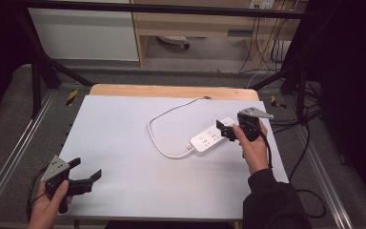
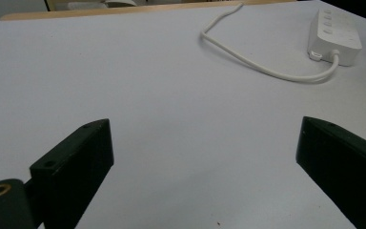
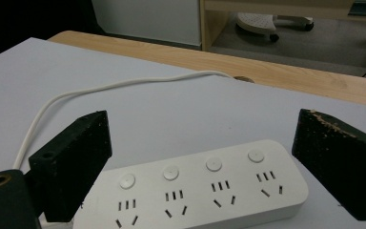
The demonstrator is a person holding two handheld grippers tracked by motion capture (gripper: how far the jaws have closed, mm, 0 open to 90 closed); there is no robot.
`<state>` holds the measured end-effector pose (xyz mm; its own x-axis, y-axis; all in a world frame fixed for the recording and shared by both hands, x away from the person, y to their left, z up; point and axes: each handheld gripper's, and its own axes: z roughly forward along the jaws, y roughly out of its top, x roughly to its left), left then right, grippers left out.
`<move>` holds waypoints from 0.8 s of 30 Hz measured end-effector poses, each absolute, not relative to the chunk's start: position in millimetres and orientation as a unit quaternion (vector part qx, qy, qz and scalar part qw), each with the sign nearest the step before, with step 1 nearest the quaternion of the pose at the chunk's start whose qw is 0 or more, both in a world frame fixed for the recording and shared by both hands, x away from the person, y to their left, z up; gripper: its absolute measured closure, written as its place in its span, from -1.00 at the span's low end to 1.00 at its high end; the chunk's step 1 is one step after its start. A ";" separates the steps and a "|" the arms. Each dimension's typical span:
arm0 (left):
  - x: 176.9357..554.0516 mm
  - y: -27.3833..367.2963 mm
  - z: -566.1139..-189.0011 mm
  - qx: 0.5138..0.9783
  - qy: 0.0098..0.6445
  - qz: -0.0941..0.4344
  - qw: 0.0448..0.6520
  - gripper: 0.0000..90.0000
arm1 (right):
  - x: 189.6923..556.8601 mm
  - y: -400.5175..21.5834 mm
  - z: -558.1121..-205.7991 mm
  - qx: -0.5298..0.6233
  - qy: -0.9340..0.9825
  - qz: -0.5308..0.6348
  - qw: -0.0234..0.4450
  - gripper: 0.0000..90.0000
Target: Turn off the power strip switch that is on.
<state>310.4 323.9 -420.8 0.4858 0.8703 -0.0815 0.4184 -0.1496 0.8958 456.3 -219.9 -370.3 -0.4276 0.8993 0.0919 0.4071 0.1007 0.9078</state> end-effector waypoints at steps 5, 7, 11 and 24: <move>310.3 323.2 -420.8 0.720 0.447 0.237 0.474 -0.89 | 448.5 -225.3 -366.0 0.463 0.699 0.481 0.257 -0.88; 310.1 323.2 -420.7 0.720 0.448 0.238 0.473 -0.89 | 445.9 -227.3 -365.3 0.462 0.700 0.480 0.256 -0.88; 309.9 323.4 -420.7 0.720 0.449 0.239 0.473 -0.89 | 440.5 -230.5 -363.9 0.460 0.699 0.483 0.257 -0.89; 309.9 323.1 -420.7 0.720 0.448 0.239 0.473 -0.89 | 418.2 -250.3 -361.2 0.462 0.686 0.499 0.258 -0.91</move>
<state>309.9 323.1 -420.7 0.4847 0.8711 -0.0796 0.4200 -0.1520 0.8947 418.2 -250.3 -361.2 -0.4394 0.8919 0.1071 0.3755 0.0740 0.9239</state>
